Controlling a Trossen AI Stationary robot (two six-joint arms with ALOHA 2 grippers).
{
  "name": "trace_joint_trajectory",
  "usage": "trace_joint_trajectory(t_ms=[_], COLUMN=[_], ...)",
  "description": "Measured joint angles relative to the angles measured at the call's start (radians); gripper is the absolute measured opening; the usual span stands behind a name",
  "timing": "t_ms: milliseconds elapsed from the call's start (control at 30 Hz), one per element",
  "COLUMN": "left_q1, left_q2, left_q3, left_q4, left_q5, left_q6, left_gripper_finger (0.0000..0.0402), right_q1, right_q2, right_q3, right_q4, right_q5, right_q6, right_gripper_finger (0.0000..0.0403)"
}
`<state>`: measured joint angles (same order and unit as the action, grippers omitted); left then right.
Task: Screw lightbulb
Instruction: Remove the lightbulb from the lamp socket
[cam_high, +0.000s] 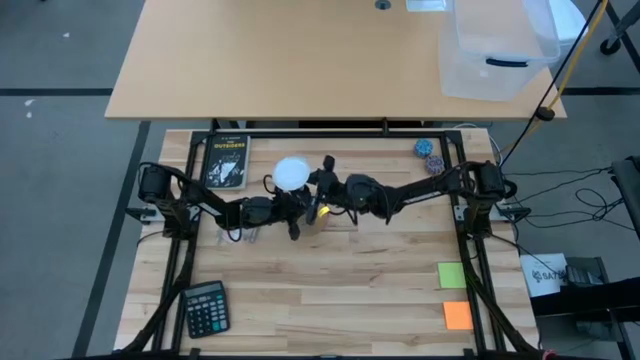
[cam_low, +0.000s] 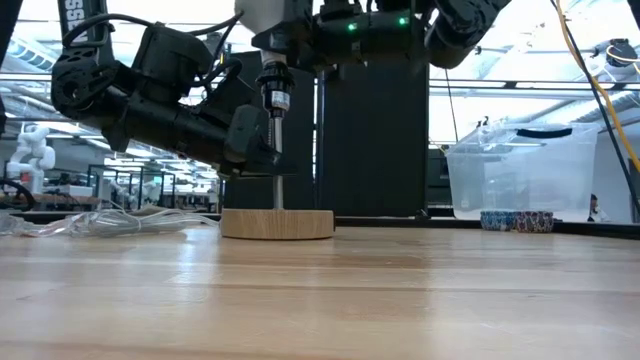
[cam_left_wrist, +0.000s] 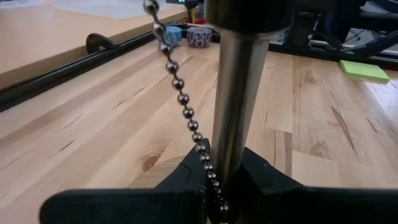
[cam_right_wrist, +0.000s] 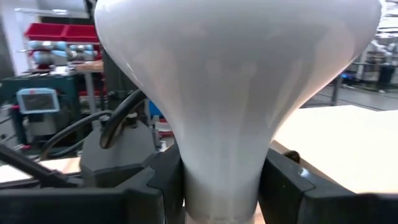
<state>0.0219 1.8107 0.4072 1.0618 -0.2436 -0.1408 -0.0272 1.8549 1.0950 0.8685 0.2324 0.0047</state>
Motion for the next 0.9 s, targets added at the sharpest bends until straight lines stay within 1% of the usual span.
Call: trace_joint_trajectory(t_ms=[100,267,567,767,900], left_q1=[0.0,0.0,0.006,0.012,0.013], left_q2=[0.0,-0.001,-0.001,0.0,0.003], left_q3=[-0.005,-0.015,-0.018,-0.017,-0.017], left_q4=[0.002,0.016,0.028,0.04,0.056], left_q5=[0.007,0.049,0.115,0.235,0.275], left_q6=[0.009,0.02,0.039,0.065,0.081], left_gripper_finger=[0.0033,0.0033,0.0033,0.0033,0.0033], right_q1=[-0.012,-0.051,-0.145,-0.198,-0.223], right_q2=[-0.001,-0.002,-0.002,0.001,0.002], right_q3=[0.0,0.001,0.002,0.002,0.002], right_q4=[-0.008,-0.033,-0.045,-0.035,-0.025], right_q5=[-0.057,-0.202,-0.528,-0.792,-0.904], right_q6=[-0.025,-0.043,-0.038,-0.043,-0.048], right_gripper_finger=[0.0147,0.0147,0.0147,0.0147,0.0147])
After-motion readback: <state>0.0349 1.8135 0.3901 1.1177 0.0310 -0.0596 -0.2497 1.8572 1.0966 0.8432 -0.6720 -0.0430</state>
